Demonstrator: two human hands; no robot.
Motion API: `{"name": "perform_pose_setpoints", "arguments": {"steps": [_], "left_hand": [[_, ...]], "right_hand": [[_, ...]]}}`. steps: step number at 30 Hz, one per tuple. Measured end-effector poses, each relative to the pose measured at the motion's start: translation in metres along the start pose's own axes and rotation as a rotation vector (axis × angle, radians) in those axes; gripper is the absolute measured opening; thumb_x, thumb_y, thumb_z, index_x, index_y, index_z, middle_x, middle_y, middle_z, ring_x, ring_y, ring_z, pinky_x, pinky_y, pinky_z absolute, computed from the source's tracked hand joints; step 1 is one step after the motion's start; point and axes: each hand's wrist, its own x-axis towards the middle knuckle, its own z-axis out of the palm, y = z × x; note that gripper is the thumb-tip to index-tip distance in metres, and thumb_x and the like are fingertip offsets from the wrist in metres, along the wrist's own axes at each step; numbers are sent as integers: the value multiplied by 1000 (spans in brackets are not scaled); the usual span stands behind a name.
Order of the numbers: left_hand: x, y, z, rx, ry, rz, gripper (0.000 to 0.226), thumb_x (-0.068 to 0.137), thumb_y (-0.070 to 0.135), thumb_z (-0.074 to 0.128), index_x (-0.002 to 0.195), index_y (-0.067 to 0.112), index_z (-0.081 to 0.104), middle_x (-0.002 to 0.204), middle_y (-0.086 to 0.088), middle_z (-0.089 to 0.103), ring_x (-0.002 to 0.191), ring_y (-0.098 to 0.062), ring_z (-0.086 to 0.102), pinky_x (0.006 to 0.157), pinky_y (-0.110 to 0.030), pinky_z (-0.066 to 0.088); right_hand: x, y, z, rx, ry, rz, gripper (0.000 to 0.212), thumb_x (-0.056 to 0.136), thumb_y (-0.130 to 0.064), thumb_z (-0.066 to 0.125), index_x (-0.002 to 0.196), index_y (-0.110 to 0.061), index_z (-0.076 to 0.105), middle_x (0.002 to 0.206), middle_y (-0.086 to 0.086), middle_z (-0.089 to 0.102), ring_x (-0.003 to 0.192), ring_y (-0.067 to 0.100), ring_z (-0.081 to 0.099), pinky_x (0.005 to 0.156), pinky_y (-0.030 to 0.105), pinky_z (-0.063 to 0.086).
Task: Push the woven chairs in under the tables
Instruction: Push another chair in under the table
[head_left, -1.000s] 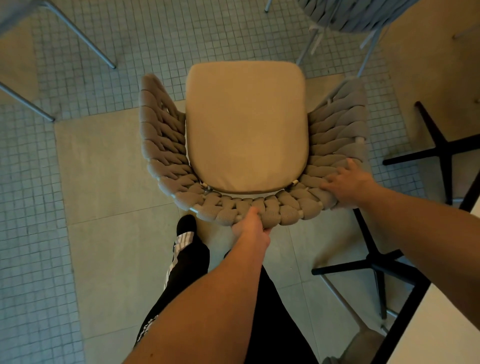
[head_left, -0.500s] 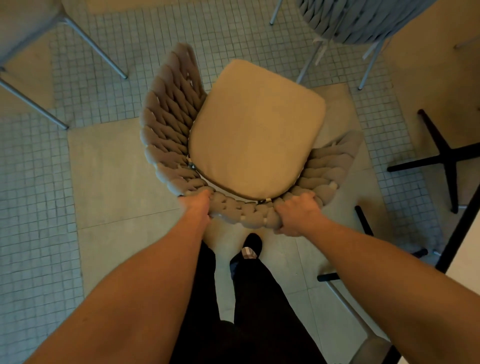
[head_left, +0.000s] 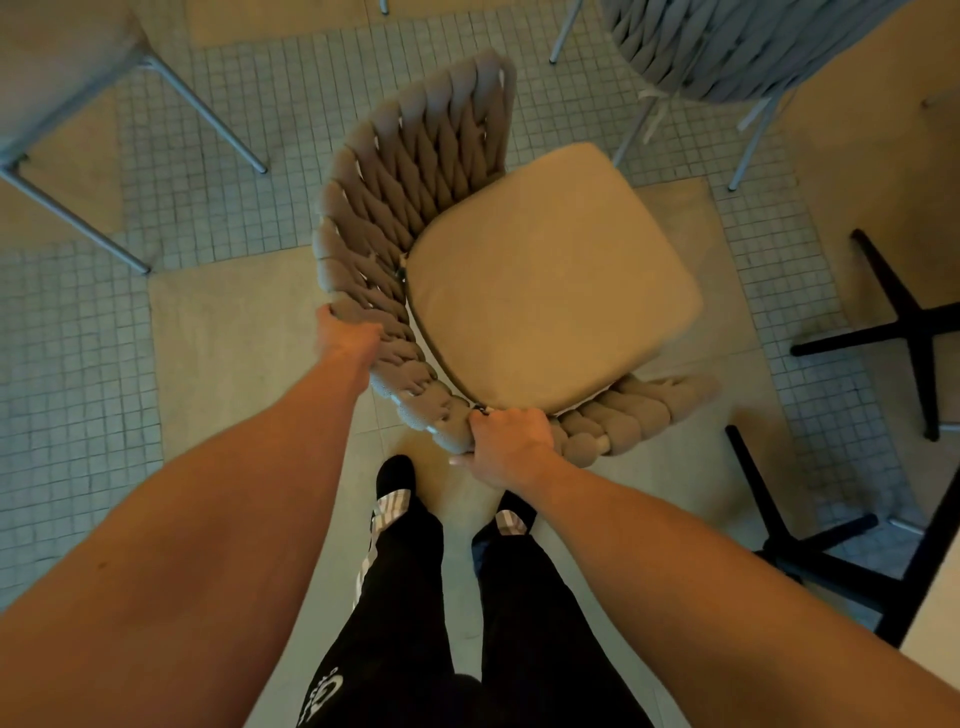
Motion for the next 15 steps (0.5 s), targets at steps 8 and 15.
{"name": "perform_pose_setpoints", "arguments": {"steps": [8, 15], "left_hand": [[-40, -50, 23, -280, 38, -167, 65, 77, 8, 77, 135, 18, 47, 120, -7, 62, 102, -27, 64, 85, -47, 59], [-87, -97, 66, -508, 62, -392, 57, 77, 14, 83, 121, 23, 48, 111, -9, 62, 95, -29, 66, 87, -53, 58]], "right_hand": [[-22, 76, 13, -11, -174, -223, 78, 84, -70, 66, 143, -24, 40, 131, 7, 60, 118, 34, 59, 93, 45, 47], [-39, 156, 7, -258, -221, -61, 75, 78, -75, 66, 137, -34, 46, 136, -1, 59, 125, 28, 53, 105, 46, 39]]}}
